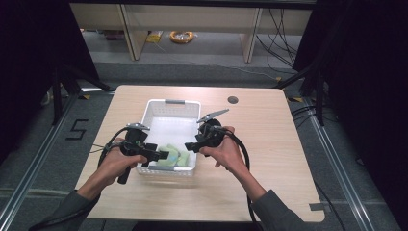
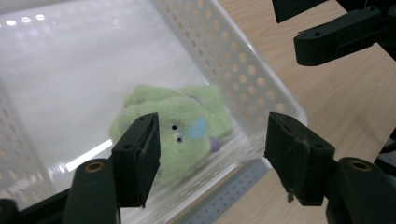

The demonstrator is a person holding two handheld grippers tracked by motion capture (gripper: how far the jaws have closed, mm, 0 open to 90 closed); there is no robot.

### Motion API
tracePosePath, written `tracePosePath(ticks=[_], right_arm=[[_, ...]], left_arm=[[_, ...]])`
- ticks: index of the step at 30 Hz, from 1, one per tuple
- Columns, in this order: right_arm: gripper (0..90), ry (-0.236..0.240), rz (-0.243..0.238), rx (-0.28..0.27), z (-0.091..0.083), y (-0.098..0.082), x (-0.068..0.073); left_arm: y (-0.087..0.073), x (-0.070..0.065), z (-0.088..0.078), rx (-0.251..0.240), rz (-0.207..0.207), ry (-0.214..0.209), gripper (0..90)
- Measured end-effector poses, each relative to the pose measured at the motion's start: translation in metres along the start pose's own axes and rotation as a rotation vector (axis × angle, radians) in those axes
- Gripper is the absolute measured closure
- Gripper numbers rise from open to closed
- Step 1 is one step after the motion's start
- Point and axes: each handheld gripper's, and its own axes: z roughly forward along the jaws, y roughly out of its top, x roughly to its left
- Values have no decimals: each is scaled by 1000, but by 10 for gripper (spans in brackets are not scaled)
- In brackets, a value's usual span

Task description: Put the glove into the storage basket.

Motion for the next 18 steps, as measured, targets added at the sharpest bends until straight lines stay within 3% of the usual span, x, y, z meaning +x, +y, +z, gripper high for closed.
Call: tracePosePath(ticks=[1, 6, 7, 11, 18], right_arm=[[397, -2, -7, -24, -4, -3, -1], [366, 12, 8, -24, -15, -9, -1], [345, -15, -4, -46, -18, -12, -4], [323, -2, -8, -55, -27, -17, -9], [313, -3, 10, -82, -38, -26, -13]], left_arm=[[-2, -6, 0, -11, 2, -2, 336], [-5, -16, 1, -36, 4, -11, 303], [-7, -22, 2, -47, 3, -10, 286], [-9, -29, 0, -51, 26, -17, 263], [-16, -43, 3, -76, 24, -44, 200]])
